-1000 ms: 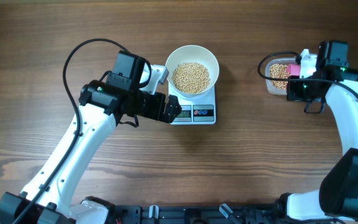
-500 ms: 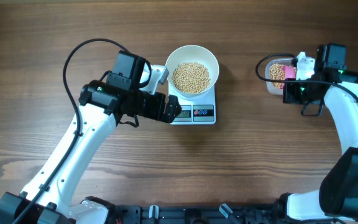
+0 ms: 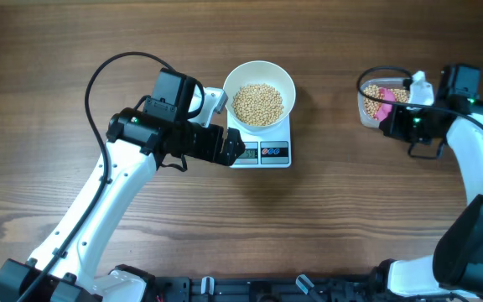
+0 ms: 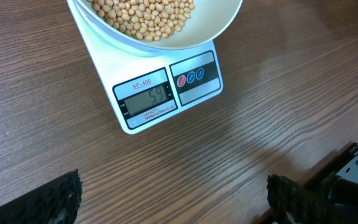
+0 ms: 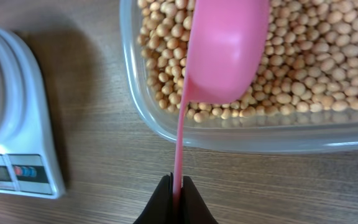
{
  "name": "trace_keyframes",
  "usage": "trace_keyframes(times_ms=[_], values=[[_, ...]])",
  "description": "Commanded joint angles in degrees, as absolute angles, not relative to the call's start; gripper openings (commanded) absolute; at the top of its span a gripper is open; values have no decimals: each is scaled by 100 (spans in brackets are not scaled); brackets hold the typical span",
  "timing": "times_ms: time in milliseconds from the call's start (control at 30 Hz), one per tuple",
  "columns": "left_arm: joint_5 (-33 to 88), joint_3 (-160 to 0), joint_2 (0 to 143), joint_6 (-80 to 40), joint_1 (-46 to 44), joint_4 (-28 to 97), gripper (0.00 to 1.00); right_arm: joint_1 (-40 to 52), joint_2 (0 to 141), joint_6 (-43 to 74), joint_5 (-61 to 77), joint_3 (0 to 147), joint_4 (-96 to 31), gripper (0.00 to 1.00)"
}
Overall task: Scoop item into bowl and weigh 150g on scale
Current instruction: 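Scoop soybeans again from the tub with the right gripper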
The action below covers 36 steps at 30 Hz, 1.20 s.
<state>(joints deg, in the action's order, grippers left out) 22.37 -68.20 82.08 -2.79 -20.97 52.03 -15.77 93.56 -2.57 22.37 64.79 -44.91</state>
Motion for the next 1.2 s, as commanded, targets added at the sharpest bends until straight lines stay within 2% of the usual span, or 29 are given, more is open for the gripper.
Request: trace_keyframes(times_ms=[0,700,1167], values=[[2292,-6849,8237,-174,-2095,5190,100,-1865,9430,-80,3162,6410,-4464,4],[2292,-6849,8237,-174,-2095,5190,100,-2536,9850,473,4860,6292,-4270,4],[2292,-6849,8237,-174,-2095,5190,100,-3273,9850,410,4984,6292,-4464,4]])
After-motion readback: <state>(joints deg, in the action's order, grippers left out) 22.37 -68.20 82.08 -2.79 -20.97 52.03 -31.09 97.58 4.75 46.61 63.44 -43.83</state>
